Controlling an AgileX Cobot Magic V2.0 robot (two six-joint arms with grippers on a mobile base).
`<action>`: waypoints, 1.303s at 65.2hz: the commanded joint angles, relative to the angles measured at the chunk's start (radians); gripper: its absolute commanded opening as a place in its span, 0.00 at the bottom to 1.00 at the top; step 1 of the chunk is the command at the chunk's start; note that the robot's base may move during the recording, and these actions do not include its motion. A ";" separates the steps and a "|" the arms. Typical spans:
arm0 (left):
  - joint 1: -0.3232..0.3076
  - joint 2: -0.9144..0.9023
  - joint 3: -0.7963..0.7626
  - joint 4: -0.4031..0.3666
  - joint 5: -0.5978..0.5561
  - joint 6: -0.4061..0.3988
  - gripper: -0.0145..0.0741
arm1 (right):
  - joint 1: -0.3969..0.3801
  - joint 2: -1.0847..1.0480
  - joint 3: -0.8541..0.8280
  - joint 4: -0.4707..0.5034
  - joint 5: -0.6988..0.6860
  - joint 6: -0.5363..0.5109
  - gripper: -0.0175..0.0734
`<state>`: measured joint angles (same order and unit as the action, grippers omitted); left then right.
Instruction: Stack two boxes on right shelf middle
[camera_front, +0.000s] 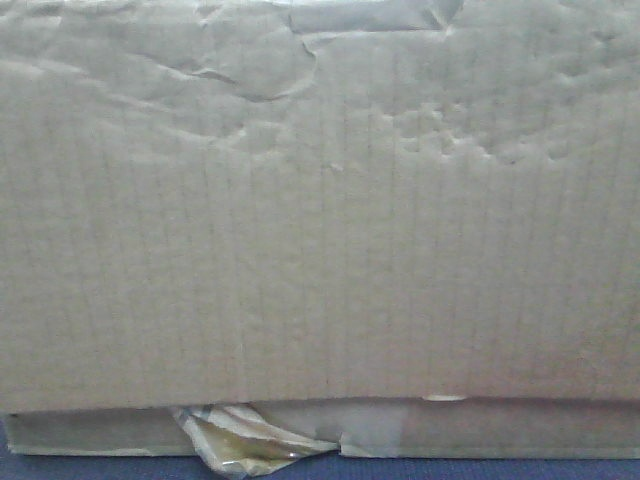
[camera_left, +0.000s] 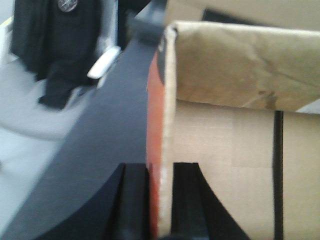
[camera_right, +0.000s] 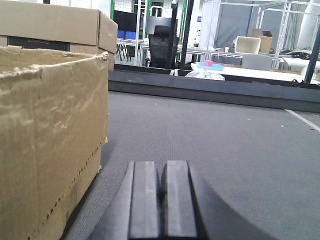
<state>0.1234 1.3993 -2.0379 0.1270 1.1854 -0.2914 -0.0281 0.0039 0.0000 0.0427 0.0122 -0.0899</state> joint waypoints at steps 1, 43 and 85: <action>-0.135 -0.008 -0.053 0.090 0.036 -0.124 0.04 | -0.004 -0.004 0.000 0.005 -0.022 0.001 0.01; -0.782 0.154 0.190 0.349 0.036 -0.450 0.04 | -0.004 -0.004 0.000 0.005 -0.022 0.001 0.01; -0.771 0.269 0.395 0.188 -0.040 -0.475 0.04 | -0.004 -0.004 0.000 0.005 -0.022 0.001 0.01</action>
<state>-0.6547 1.6632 -1.6419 0.3179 1.1580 -0.7679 -0.0281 0.0039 0.0000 0.0427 0.0122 -0.0899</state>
